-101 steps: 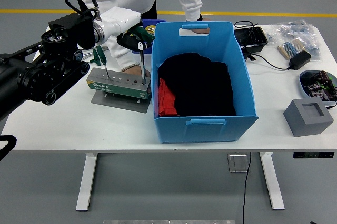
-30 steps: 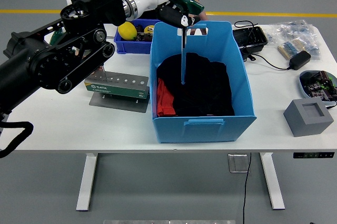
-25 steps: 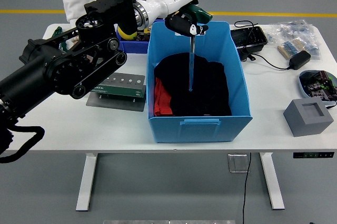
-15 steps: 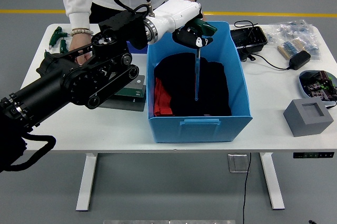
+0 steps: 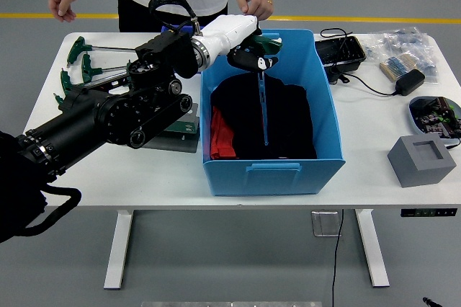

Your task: Lift tool from toolbox,place it in box,lift tool from toolbox,place it in box

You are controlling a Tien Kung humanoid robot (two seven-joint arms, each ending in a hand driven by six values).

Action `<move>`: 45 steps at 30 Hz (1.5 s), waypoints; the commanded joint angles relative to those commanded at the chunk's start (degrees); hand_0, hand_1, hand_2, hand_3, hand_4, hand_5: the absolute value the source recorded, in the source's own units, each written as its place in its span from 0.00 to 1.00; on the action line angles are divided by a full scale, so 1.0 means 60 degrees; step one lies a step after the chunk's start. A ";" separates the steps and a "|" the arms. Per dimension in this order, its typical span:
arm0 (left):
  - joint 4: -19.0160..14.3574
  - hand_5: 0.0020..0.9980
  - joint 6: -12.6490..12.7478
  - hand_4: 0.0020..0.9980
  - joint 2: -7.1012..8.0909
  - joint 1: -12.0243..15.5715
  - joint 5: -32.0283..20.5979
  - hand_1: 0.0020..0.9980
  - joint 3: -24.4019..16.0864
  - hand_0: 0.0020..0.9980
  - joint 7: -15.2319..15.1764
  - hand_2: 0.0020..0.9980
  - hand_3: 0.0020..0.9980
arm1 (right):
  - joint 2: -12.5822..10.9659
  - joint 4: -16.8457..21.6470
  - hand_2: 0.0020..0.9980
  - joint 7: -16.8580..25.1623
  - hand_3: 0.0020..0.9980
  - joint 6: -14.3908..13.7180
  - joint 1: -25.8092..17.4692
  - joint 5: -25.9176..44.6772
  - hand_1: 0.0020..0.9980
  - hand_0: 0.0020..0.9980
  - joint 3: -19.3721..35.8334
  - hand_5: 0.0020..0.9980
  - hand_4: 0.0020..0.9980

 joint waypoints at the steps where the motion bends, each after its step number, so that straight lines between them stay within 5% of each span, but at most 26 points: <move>1: 0.0043 0.41 -0.0050 0.69 0.0000 -0.0031 -0.0191 0.24 0.0098 0.33 -0.0010 0.28 0.41 | -0.0003 0.0001 0.73 0.0001 0.58 -0.0001 0.0004 0.0002 0.68 0.69 0.0000 0.72 0.79; 6: 0.0195 0.41 -0.0387 0.69 0.0000 -0.0204 -0.0959 0.24 0.0522 0.33 -0.0023 0.28 0.41 | -0.0008 0.0001 0.73 -0.0002 0.58 -0.0008 0.0003 -0.0011 0.68 0.69 0.0010 0.72 0.79; 7: 0.0225 0.52 -0.0420 0.77 0.0000 -0.0221 -0.1065 0.30 0.0572 0.35 -0.0029 0.36 0.49 | -0.0009 0.0001 0.73 -0.0007 0.58 -0.0007 0.0002 -0.0033 0.68 0.69 0.0020 0.72 0.79; 12: 0.0507 0.52 -0.0536 0.77 0.0000 -0.0304 -0.1505 0.30 0.0834 0.35 -0.0127 0.36 0.49 | -0.0015 0.0001 0.73 -0.0028 0.58 0.0001 0.0007 -0.0130 0.68 0.69 0.0065 0.72 0.79; 13: 0.0607 0.59 -0.0569 0.81 0.0000 -0.0322 -0.1598 0.48 0.0888 0.42 -0.0159 0.54 0.60 | -0.0018 0.0001 0.73 -0.0026 0.58 0.0003 0.0008 -0.0125 0.68 0.70 0.0059 0.72 0.79; 18: 0.0715 0.59 -0.0527 0.81 0.0000 -0.0375 -0.1854 0.48 0.1007 0.42 -0.0332 0.54 0.60 | -0.0018 -0.0014 0.73 0.0009 0.58 -0.0003 0.0014 -0.0023 0.68 0.70 0.0008 0.72 0.79; 19: 0.0698 0.61 -0.0519 0.83 0.0000 -0.0382 -0.1848 0.61 0.1016 0.58 -0.0354 0.66 0.67 | -0.0019 -0.0014 0.73 0.0012 0.59 -0.0003 0.0016 -0.0015 0.69 0.70 0.0002 0.72 0.80; 24: 0.0456 0.61 -0.0346 0.83 0.0000 -0.0443 -0.1911 0.61 0.0976 0.58 -0.0612 0.66 0.67 | -0.0041 -0.0005 0.73 0.0009 0.59 -0.0002 0.0054 -0.0062 0.69 0.70 0.0008 0.72 0.80; 34: -0.0019 0.63 -0.0296 0.86 0.0000 -0.0422 -0.1538 0.67 0.0628 0.63 -0.0682 0.72 0.72 | -0.0057 0.0000 0.73 0.0015 0.59 -0.0011 0.0033 -0.0041 0.68 0.70 0.0009 0.72 0.80; 41: -0.0695 0.64 -0.0467 0.87 0.0010 -0.0214 -0.0371 0.67 -0.0261 0.64 -0.0484 0.72 0.72 | -0.0048 -0.0015 0.73 0.0044 0.59 -0.0016 -0.0039 0.0069 0.69 0.70 -0.0024 0.72 0.80; 45: -0.1158 0.65 -0.0685 0.87 0.0419 -0.0061 0.0063 0.66 -0.0886 0.62 -0.0276 0.71 0.71 | -0.0032 -0.0029 0.73 0.0076 0.58 -0.0024 -0.0107 0.0186 0.68 0.70 -0.0064 0.72 0.80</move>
